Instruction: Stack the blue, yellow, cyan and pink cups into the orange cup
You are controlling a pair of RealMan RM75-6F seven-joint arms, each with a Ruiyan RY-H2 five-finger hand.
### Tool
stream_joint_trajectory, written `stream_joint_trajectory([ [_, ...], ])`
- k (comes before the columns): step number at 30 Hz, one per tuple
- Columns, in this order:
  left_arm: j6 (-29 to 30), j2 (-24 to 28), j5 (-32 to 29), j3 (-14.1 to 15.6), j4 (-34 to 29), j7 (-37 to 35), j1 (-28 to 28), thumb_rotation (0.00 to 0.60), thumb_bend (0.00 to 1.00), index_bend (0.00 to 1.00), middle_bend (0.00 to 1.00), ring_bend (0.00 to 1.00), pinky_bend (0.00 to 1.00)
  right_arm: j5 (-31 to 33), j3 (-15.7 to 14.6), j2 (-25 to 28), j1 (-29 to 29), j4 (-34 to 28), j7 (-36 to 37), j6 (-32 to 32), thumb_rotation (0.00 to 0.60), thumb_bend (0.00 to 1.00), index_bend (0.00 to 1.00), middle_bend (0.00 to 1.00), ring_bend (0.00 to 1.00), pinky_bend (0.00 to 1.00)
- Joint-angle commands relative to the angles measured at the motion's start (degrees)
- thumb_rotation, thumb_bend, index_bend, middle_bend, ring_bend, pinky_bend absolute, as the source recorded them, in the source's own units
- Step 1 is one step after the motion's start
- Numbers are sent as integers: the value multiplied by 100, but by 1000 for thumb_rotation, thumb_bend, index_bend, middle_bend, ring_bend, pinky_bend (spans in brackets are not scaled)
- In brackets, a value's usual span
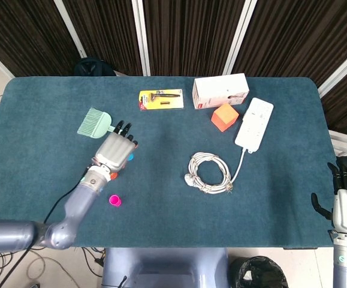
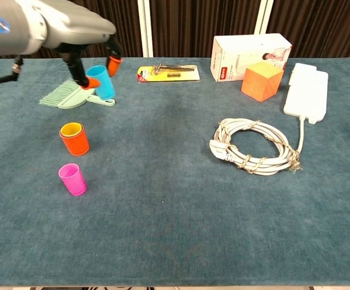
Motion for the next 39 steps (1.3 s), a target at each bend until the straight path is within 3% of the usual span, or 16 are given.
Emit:
stream_joint_trajectory([
  [1,24,333,-107,194,-308,61,62,600,435,543,332,6,63,-2,4,6,-8,-8,7,13,600,408,114,72,93,92],
  [14,-224,665,381,625,-268,-523,407,600,435,541,328,6,63,16,30,-16,-11,-4,-6,43,600,408,115,72,93,92],
  [39,-389,23,610,867,392,-679,391,600,434,538,326,6,63,47,75,5,-32,2,63,73,600,408,114,72,93,92],
])
